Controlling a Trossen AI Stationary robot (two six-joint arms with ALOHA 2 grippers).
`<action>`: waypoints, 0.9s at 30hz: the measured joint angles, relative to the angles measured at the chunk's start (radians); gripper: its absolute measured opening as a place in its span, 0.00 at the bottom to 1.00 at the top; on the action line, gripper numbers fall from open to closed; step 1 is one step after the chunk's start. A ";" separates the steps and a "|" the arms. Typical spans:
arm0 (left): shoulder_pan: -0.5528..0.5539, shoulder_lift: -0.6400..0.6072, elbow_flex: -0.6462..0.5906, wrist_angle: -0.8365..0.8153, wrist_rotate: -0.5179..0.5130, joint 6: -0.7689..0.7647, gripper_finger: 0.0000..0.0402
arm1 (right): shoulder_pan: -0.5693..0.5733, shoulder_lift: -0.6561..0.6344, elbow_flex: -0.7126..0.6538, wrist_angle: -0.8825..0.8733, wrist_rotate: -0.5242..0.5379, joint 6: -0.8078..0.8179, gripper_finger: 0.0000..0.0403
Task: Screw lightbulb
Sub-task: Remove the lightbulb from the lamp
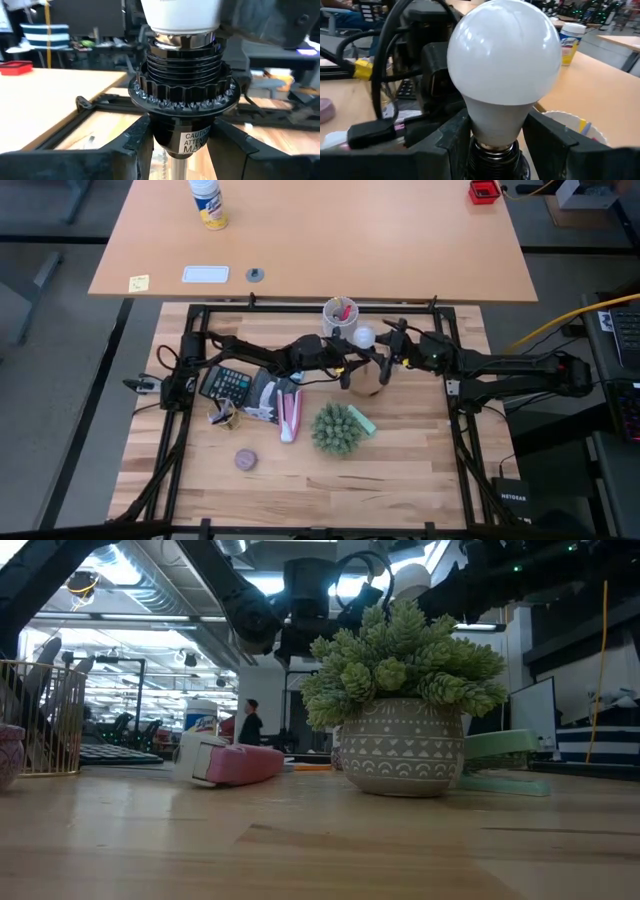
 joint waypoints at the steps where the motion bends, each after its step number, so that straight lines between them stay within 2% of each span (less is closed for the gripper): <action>1: 0.000 -0.009 -0.002 -0.018 0.015 0.000 0.35 | 0.000 -0.004 0.000 -0.004 -0.006 0.000 0.43; 12: 0.030 -0.103 -0.004 -0.286 0.194 0.087 0.35 | 0.000 -0.064 0.001 -0.051 -0.081 -0.015 0.43; 15: 0.041 -0.110 -0.004 -0.302 0.244 0.100 0.35 | -0.001 -0.070 0.001 -0.058 -0.097 -0.027 0.43; 23: 0.047 -0.112 -0.004 -0.315 0.248 0.083 0.41 | -0.001 -0.080 0.000 -0.062 -0.092 -0.027 0.43; 27: 0.047 -0.112 -0.004 -0.315 0.245 0.077 0.42 | -0.001 -0.092 0.000 -0.061 -0.013 -0.028 0.43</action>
